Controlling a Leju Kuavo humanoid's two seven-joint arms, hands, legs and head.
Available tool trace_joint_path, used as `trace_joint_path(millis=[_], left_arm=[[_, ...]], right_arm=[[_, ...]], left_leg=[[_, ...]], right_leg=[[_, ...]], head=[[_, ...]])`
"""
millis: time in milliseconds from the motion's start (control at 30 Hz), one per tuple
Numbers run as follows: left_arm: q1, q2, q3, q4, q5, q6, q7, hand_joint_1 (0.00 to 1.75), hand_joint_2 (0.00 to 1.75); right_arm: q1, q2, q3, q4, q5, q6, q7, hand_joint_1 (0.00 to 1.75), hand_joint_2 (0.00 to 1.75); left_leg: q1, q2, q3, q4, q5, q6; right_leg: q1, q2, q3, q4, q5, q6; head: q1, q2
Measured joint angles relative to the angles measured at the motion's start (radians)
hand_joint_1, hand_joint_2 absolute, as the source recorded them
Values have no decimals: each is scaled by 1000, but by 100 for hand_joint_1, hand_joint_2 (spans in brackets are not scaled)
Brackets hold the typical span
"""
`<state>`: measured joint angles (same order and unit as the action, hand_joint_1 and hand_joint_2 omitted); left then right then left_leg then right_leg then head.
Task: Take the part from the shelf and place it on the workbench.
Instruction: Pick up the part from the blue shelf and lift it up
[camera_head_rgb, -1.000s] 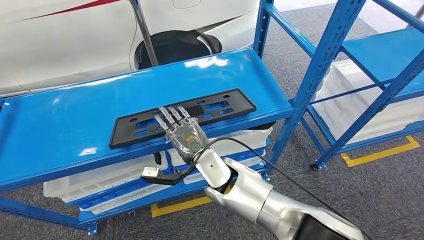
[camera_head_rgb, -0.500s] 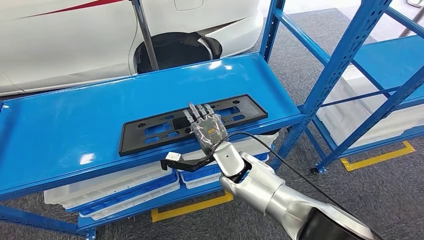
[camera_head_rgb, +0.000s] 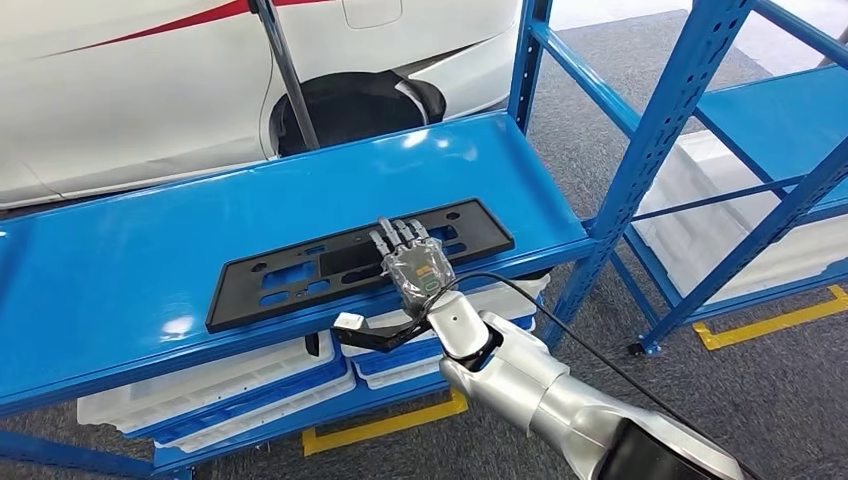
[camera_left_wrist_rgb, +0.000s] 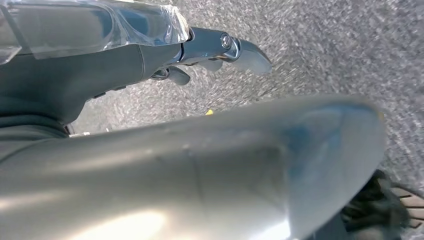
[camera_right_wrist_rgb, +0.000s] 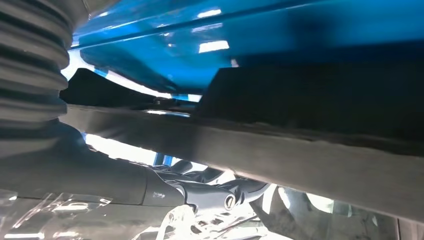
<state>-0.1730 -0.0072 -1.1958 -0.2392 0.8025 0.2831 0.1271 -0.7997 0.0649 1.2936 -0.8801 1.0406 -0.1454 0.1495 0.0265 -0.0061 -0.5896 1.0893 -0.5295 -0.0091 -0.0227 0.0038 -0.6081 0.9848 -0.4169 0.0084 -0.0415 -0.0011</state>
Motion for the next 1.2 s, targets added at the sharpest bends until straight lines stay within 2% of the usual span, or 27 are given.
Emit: trace_joint_path(millis=[67, 100, 133, 167, 233, 300, 333, 400, 433, 533, 600, 1200], left_arm=[[2, 0, 0, 0, 0, -1, -4, 0, 0], [4, 0, 0, 0, -1, -2, -10, 0, 0], [5, 0, 0, 0, -1, -4, -16, 0, 0], [6, 0, 0, 0, -1, -6, -21, 0, 0], [3, 0, 0, 0, 0, -8, -24, 0, 0], [3, 0, 0, 0, 0, -9, -23, 0, 0], [3, -1, 0, 0, 1, -9, -23, 0, 0], [5, -2, 0, 0, 1, -9, -23, 0, 0], [5, -1, 0, 0, 1, -9, -23, 0, 0], [5, 0, 0, 0, 2, -9, -23, 0, 0], [5, 0, 0, 0, 4, -9, -23, 0, 0], [5, -1, 0, 0, 17, -9, -22, 0, 0]], right_arm=[[2, 1, 0, 0, 2, -2, 0, 0, 175], [3, 1, 0, 0, 3, -4, 0, 0, 175], [4, 1, 0, 0, 5, -6, 0, 0, 175], [5, 1, 0, 0, 8, -9, 0, 0, 175], [5, 1, 0, 0, 15, -15, -4, 0, 175], [8, 1, 0, -1, 28, -24, -10, 0, 175], [11, 1, 0, -2, 33, -27, -13, 0, 175], [17, 2, 0, -7, 43, -31, -16, 0, 175], [20, 2, 1, -10, 45, -32, -17, 0, 175], [25, 4, 1, -23, 51, -32, -17, 0, 175], [27, 7, 1, -30, 52, -32, -17, 0, 175], [-19, 11, 1, -131, 70, -20, 6, 0, 175]], left_leg=[[-1, 0, -75, 138, -47, -1], [-1, 0, -96, 169, -48, -1], [-2, 0, -98, 161, -31, 1], [-2, 0, -80, 112, 1, 3], [-4, 0, -17, -33, 68, 8], [-7, 0, 21, -118, 98, 10], [-8, 1, 24, -127, 101, 7], [-7, 1, 24, -129, 104, 3], [-9, 1, 24, -128, 104, 4], [-12, 2, 21, -127, 105, 11], [-13, 2, 20, -127, 106, 12], [-6, 2, 21, -131, 106, 11]], right_leg=[[3, -3, 1, 0, -1, -5], [5, -3, 1, 0, -2, -6], [5, -1, 3, 0, -2, -6], [5, 0, 4, 0, -2, -6], [7, 2, 7, 1, -3, -2], [12, 5, 8, 2, -6, 6], [15, 7, 8, 2, -8, 1], [16, 9, 8, 0, -7, -10], [15, 10, 9, -4, -3, -10], [12, 11, 11, -12, 4, 11], [12, 11, 11, -14, 5, 15], [16, 11, 9, -14, 5, 16]], head=[[-1, 0], [-1, 0], [-1, 0], [-1, 0], [-1, 0], [1, 0], [2, 0], [4, 0], [5, 0], [5, 0], [5, 0], [4, 0]])
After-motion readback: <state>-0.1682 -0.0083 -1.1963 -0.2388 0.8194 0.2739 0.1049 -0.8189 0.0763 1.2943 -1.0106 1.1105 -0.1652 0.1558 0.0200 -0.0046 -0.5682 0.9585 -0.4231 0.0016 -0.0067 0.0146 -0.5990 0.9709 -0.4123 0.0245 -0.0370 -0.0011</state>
